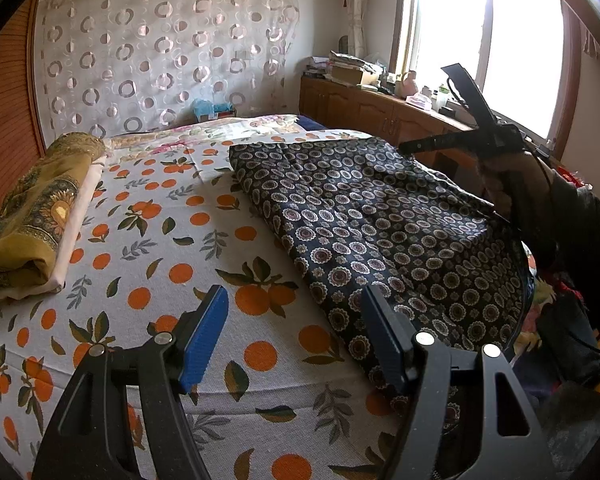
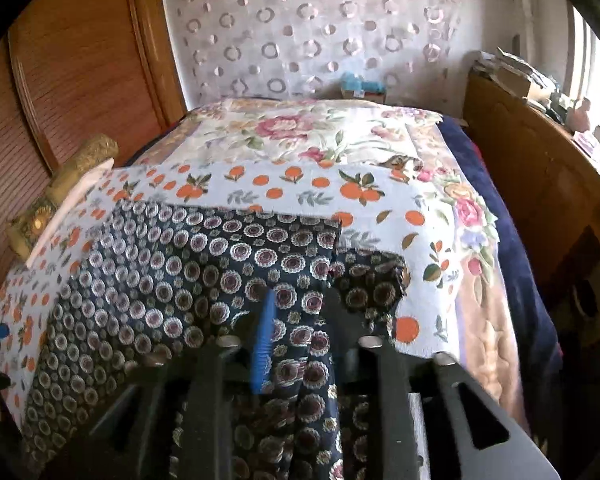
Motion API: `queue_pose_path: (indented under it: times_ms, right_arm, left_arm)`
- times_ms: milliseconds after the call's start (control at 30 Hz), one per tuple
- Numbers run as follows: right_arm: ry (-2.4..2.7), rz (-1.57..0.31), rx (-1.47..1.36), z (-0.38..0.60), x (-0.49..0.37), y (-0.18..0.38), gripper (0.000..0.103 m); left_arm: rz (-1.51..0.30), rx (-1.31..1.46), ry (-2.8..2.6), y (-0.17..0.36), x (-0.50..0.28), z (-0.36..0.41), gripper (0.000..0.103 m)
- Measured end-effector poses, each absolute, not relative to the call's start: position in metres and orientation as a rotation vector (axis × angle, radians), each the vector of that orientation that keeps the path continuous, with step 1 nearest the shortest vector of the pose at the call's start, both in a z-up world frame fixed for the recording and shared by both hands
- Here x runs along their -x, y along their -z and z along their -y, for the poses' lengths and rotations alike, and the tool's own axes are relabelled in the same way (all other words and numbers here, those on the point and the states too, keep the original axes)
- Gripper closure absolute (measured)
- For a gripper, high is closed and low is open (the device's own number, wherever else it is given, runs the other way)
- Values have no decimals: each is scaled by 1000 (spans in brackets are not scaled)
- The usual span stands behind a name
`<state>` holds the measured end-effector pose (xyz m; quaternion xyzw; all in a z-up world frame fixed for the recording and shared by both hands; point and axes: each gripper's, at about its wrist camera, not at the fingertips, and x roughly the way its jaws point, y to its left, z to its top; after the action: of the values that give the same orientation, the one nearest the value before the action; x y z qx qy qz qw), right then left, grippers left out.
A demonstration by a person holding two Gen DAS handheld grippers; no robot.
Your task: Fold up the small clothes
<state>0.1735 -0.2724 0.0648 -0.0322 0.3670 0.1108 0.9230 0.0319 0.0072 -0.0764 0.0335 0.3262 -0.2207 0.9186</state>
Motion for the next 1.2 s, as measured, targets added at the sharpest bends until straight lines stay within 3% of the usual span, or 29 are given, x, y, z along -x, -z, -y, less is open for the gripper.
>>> queue_pose_path:
  times_ms: [67,333,367,400,467,567,867,967,1200]
  right_arm:
    - [-225,-768,78,272,-174,-61,52]
    - [-236,-863,98,276,-188,-40,51]
    - [-242,-869,107,275,-189,-38,55]
    - [-255,-863,112,276,-188,-36,75]
    - [-277,-848,128,276,-187,-36,94]
    - [-279,-788,138,278,-179,-46,100]
    - [-144,-765,154,307,-163,-48,100]
    - [-95,-756,165,309,-157,-47,82]
    - [-156,-692,171,291,-109,-46,80]
  left_arm:
    - [-671,-70,456,76,-32,-7,34]
    - [-679,-70,457,79,-35,-5,34]
    - [-682,-69,460,79,-36,-4,34]
    - [-683,-71,462,80,-37,-3,34]
    - [-685,-83,467,80,-40,0,34]
    - [-688,-108,471,79,-45,8,34]
    - [-719,-161,485,84,-58,30,34]
    - [-746,-176,476,90,-63,33,34]
    - [-805,-195,461,103,-66,37,34]
